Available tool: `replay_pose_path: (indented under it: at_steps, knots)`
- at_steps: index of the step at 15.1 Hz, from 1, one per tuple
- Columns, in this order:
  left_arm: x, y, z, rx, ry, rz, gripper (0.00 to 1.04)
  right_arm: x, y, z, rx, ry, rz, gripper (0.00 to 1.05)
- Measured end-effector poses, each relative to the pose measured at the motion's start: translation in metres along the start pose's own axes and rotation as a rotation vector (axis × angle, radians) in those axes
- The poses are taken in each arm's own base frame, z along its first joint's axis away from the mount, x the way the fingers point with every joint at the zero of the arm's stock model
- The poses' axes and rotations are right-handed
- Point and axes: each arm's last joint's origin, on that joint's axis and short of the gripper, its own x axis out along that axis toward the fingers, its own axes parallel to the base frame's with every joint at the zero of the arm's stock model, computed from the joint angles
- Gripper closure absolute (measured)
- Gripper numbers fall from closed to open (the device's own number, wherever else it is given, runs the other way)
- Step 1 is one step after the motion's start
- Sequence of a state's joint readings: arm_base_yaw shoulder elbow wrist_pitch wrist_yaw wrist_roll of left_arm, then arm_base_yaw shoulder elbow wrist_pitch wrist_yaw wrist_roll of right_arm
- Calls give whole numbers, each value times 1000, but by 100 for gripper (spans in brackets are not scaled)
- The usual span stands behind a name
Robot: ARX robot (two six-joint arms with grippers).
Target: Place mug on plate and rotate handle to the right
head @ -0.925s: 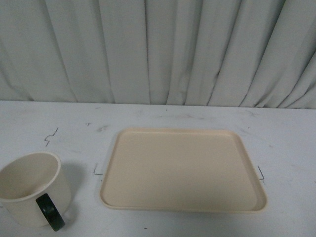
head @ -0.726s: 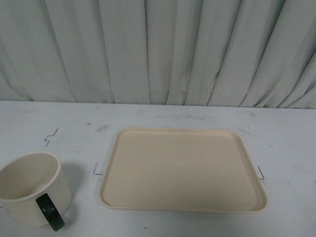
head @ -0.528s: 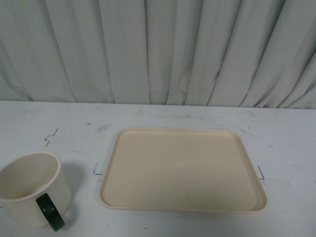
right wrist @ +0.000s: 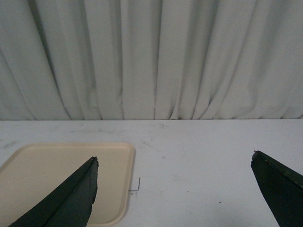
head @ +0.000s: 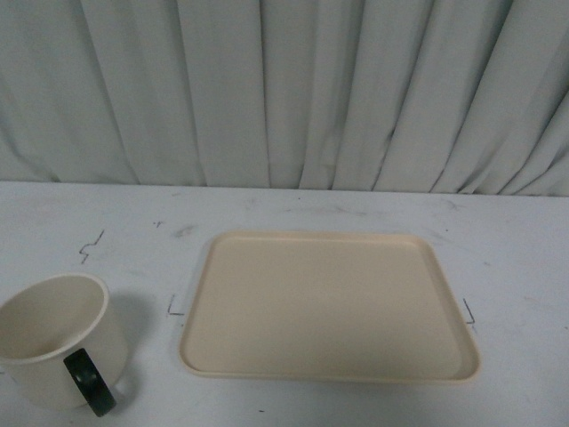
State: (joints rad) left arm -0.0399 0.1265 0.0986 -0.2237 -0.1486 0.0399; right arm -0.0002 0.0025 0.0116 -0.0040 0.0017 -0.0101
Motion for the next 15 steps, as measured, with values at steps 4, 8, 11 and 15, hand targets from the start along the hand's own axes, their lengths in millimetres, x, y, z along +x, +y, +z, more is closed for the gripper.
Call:
replay_pose_path:
  at_steps: [4,8,11,15]
  knots:
    - [37,21,45,48,244,39,7,0,0,0,2,-1,2,6]
    - [96,11,45,37,505,-70,7,0,0,0,2,0,2,6]
    - [134,2,40,-11,614,-115,7,0,0,0,2,0,2,6]
    - [160,-10,26,1,683,-120,7,0,0,0,2,0,2,6]
